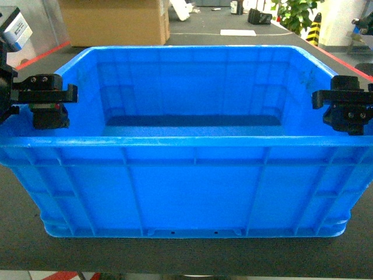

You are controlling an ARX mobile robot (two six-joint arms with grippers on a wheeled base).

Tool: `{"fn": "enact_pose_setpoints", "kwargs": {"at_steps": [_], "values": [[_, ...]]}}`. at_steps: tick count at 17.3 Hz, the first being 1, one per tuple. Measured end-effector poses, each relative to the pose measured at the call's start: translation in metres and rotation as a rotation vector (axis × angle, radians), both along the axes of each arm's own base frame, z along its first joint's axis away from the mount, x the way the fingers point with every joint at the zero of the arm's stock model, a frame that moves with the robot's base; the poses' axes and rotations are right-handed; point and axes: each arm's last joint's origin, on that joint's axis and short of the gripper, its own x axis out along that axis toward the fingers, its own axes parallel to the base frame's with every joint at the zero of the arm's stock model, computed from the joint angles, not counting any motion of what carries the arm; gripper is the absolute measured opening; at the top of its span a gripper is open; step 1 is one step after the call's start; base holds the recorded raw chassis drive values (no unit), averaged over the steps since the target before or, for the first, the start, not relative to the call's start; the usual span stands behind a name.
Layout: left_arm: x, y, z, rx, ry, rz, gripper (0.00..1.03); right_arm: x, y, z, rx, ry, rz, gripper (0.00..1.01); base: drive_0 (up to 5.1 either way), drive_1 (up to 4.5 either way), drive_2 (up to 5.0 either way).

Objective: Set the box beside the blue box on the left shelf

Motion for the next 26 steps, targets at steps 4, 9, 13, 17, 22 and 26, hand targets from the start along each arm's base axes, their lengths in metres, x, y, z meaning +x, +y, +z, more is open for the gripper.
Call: {"fn": "enact_pose_setpoints", "kwargs": {"at_steps": [4,9,13,17,22,26], "values": [[0.0,0.0,0.0,0.015,-0.001,0.016,0.27,0.0,0.002,0.0,0.0,-0.001,0.005,0.19,0.0,0.0,0.0],[0.0,-0.003,0.004,-0.001,-0.048,0.034,0.11,-0.003,0.003,0.006,0.012,-0.022,0.007,0.08,0.0,0.0,0.0],[-0.012,-0.005,0.026,-0.013,-0.158,0.04,0.09,-0.013,0.005,0.028,0.027,-0.139,0.005,0.08,0.0,0.0,0.0],[-0.035,-0.007,0.081,-0.041,-0.401,0.054,0.09,-0.038,0.009,0.083,0.02,-0.42,0.001,0.08,0.0,0.0,0.0],[-0.057,-0.01,0.077,-0.012,-0.447,0.069,0.09,-0.051,0.011,0.079,-0.007,-0.454,0.002,0.08,0.0,0.0,0.0],[-0.057,-0.01,0.076,-0.01,-0.44,0.069,0.09,-0.052,0.011,0.077,-0.007,-0.449,0.002,0.08,0.0,0.0,0.0]]}}
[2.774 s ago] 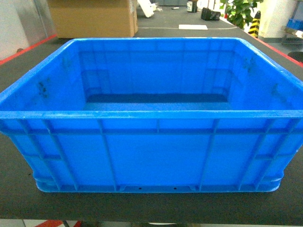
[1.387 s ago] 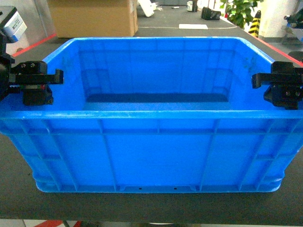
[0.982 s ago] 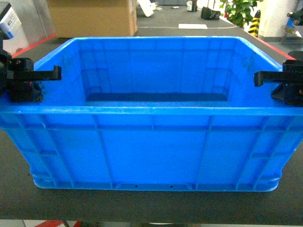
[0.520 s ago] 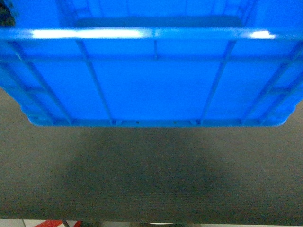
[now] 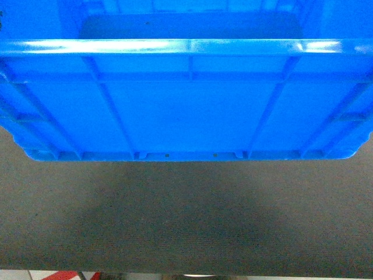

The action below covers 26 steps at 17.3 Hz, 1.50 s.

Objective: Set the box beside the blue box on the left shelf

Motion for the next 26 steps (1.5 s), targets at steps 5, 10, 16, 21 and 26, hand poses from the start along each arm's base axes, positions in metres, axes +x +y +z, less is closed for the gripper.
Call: {"fn": "enact_pose_setpoints", "kwargs": {"at_steps": [5,10,16,21,26], "values": [[-0.0007,0.0002,0.0032,-0.001,-0.022,0.0,0.09,0.0002,0.0001,0.0017,0.004,-0.017,0.0,0.08,0.0,0.0,0.0],[-0.001,0.0003,0.0031,0.001,-0.018,0.002,0.09,0.0001,0.0003,0.0014,0.004,-0.013,0.002,0.08,-1.5,-1.51,-1.5],[-0.0011,-0.0002,0.0031,0.001,-0.018,0.0,0.09,0.0,0.0002,0.0012,0.003,-0.011,0.0,0.08,-1.7,-1.69,-1.7],[-0.0011,-0.0001,0.0031,0.001,-0.018,0.0,0.09,0.0,0.0002,0.0012,0.003,-0.011,0.0,0.08,-1.6,-1.59,-1.6],[-0.0011,-0.0002,0.0031,0.001,-0.018,0.0,0.09,0.0,0.0002,0.0012,0.003,-0.011,0.0,0.08,-1.6,-1.6,-1.6]]}}
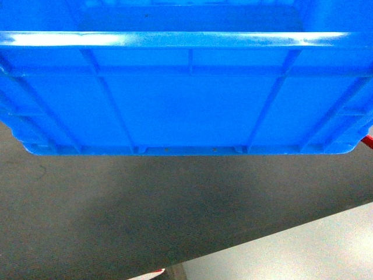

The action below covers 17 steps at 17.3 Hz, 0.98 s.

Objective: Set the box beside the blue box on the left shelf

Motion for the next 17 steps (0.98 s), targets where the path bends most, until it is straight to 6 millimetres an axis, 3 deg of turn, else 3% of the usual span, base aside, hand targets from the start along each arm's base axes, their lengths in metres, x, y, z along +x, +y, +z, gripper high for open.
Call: {"fn": "enact_pose_setpoints", "kwargs": {"at_steps": [17], "values": [[0.0,0.0001,0.0,0.0,0.0,0.002,0.09,0.0,0.0,0.0,0.0,0.0,-0.001,0.08,-1.6,-1.59,-1.6]]}}
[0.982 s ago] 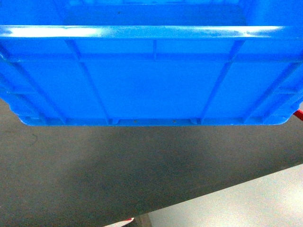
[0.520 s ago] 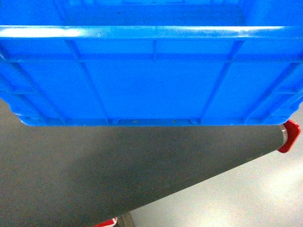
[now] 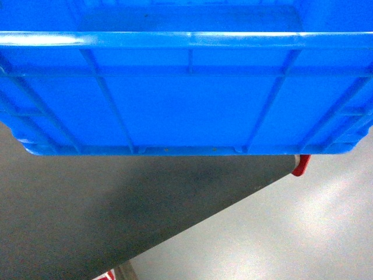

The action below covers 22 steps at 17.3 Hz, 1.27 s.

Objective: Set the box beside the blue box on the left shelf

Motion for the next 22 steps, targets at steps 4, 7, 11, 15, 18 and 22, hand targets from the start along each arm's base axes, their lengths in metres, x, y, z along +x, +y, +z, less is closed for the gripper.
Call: {"fn": "enact_pose_setpoints", "kwargs": {"at_steps": [4,7,11,15,18,22], "values": [[0.0,0.0,0.0,0.0,0.0,0.0,0.09,0.0,0.0,0.0,0.0,0.0,0.0,0.08,-1.5,-1.54,-1.5],[0.0,-0.0001,0.0,0.0,0.0,0.0,0.09,0.0,0.0,0.0,0.0,0.0,0.0,0.08,-1.6,-1.61,-1.6],[0.0,-0.0001,0.0,0.0,0.0,0.0,0.09,0.0,0.0,0.0,0.0,0.0,0.0,0.08,-1.5,-1.48,-1.5],[0.0,-0.0001,0.0,0.0,0.0,0.0,0.09,0.0,0.0,0.0,0.0,0.0,0.0,0.08,-1.6,-1.6,-1.6],[0.0,-0.0001,0.0,0.0,0.0,0.0,0.09,0.0,0.0,0.0,0.0,0.0,0.0,0.08,-1.5,-1.5,-1.5],[0.0,-0.0001,0.0,0.0,0.0,0.0,0.09,0.0,0.0,0.0,0.0,0.0,0.0,0.08,-1.6,-1.58,-1.6]]}}
